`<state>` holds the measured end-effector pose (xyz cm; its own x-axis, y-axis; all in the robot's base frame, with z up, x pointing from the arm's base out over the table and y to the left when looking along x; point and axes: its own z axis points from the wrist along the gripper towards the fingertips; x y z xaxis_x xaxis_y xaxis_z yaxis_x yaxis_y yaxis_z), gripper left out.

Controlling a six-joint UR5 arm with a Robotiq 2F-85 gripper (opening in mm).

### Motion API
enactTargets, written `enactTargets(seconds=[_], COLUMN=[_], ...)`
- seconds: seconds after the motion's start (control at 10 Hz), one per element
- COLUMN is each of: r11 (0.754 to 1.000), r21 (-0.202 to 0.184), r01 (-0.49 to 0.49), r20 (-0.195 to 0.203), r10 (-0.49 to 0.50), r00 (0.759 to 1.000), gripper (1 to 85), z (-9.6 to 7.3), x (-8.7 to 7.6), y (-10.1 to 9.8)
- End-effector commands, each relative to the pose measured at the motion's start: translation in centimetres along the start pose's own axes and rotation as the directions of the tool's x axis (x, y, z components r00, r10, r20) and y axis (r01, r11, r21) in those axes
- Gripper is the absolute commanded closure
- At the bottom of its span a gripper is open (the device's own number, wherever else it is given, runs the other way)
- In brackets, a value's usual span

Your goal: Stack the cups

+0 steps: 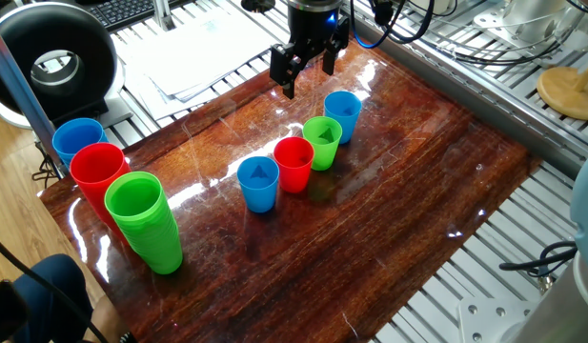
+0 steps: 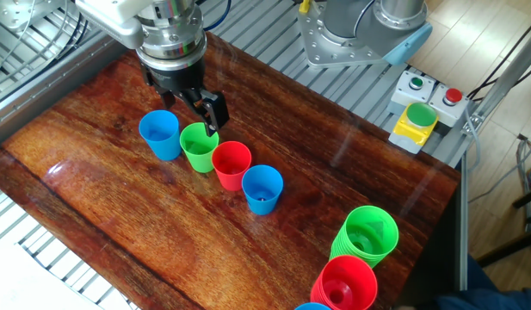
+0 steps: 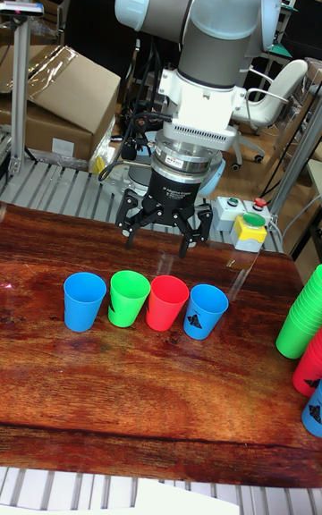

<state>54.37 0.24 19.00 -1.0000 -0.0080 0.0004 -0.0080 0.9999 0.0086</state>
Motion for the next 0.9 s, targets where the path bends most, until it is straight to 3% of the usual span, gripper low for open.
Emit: enactTargets(seconds=[0.0, 0.4, 0.8], r11=[0.954, 0.96, 0.972], r21=[0.021, 0.026, -0.017], r01=[0.299, 0.28, 0.236], r20=[-0.051, -0.052, -0.025], r10=[-0.298, -0.278, -0.236], r00=[0.953, 0.959, 0.971], gripper=[84.3, 84.3, 84.3], z=[0.0, -0.1, -0.2], x=[1.1, 1.0, 1.0], y=[-0.5, 1.1, 1.8])
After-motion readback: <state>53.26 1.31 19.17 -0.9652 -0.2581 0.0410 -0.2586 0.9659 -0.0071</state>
